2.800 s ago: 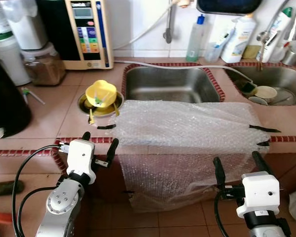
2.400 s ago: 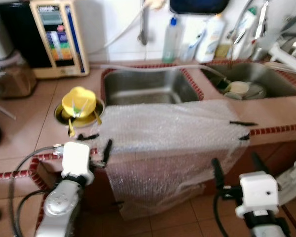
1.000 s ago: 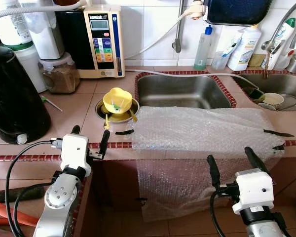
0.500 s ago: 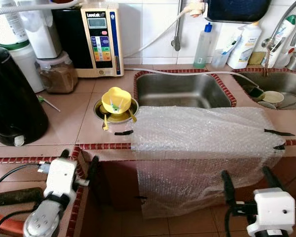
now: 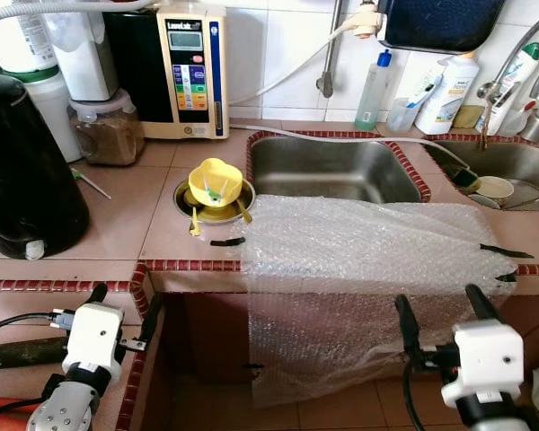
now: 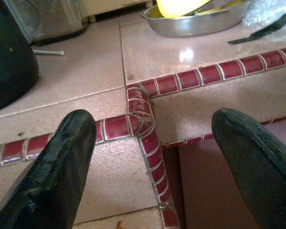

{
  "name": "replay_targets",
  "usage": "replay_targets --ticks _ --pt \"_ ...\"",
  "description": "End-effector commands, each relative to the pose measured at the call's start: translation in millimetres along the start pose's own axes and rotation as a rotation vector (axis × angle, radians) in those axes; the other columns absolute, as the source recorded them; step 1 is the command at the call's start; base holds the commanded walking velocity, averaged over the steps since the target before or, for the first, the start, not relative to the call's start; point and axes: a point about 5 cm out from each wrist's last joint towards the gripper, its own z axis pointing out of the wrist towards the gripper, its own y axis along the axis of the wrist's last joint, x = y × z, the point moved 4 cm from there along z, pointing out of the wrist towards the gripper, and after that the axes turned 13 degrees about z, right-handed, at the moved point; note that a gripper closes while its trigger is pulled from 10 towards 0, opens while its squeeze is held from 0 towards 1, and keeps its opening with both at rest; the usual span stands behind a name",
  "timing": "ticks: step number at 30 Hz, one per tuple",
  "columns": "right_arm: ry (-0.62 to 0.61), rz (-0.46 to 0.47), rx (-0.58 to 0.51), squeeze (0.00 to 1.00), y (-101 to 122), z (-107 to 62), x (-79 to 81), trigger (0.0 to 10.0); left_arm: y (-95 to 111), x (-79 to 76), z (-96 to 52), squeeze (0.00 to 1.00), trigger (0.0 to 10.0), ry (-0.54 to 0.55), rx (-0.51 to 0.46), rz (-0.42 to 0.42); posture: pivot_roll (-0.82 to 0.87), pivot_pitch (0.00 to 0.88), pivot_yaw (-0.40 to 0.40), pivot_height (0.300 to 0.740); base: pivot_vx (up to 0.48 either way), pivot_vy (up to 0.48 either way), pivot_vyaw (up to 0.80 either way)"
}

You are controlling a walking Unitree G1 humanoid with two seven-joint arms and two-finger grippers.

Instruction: Kitchen organization

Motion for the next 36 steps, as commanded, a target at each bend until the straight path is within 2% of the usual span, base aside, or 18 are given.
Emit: replay_targets --ticks 1,6,7,8,10,16,23,36 --pt "0.023 0.000 0.018 0.00 -3 1.0 2.1 10.0 2 0.2 2.9 0.00 10.0 0.007 -0.018 -0.013 0.18 0.000 -0.079 0.740 0.000 0.000 0.00" --pt "0.046 -0.005 0.004 0.00 -3 7.8 8.6 10.0 16 -5.0 10.8 0.00 10.0 0.016 -0.088 -0.020 0.18 0.000 -0.079 0.740 0.000 0.000 0.00" --pt "0.043 -0.005 -0.006 0.00 -1 10.3 8.6 10.0 26 -7.7 14.8 0.00 10.0 0.015 -0.116 -0.005 0.18 0.000 -0.076 0.740 0.000 0.000 0.00" --pt "0.043 -0.005 -0.006 0.00 -1 10.3 8.6 10.0 26 -7.7 14.8 0.00 10.0 0.015 -0.116 -0.005 0.18 0.000 -0.076 0.740 0.000 0.000 0.00" --pt "0.035 -0.005 -0.015 0.00 0 12.9 7.6 10.0 50 -8.9 20.4 0.00 10.0 0.020 -0.163 0.027 0.18 0.000 -0.070 0.740 0.000 0.000 0.00" --pt "0.032 -0.006 -0.024 0.00 1 15.7 7.6 10.0 69 -8.1 24.9 0.00 10.0 0.021 -0.206 0.049 0.17 0.000 -0.065 0.740 0.000 0.000 0.00" --pt "0.037 -0.013 -0.025 0.00 -1 16.9 8.3 10.0 81 -14.0 26.2 0.00 10.0 0.012 -0.222 0.042 0.16 0.000 -0.064 0.740 0.000 -0.281 0.00" --pt "0.042 -0.023 -0.016 0.00 -5 16.1 8.1 10.0 82 -16.0 25.9 0.00 10.0 0.002 -0.196 0.039 0.16 0.000 -0.058 0.740 0.000 -0.433 0.00"
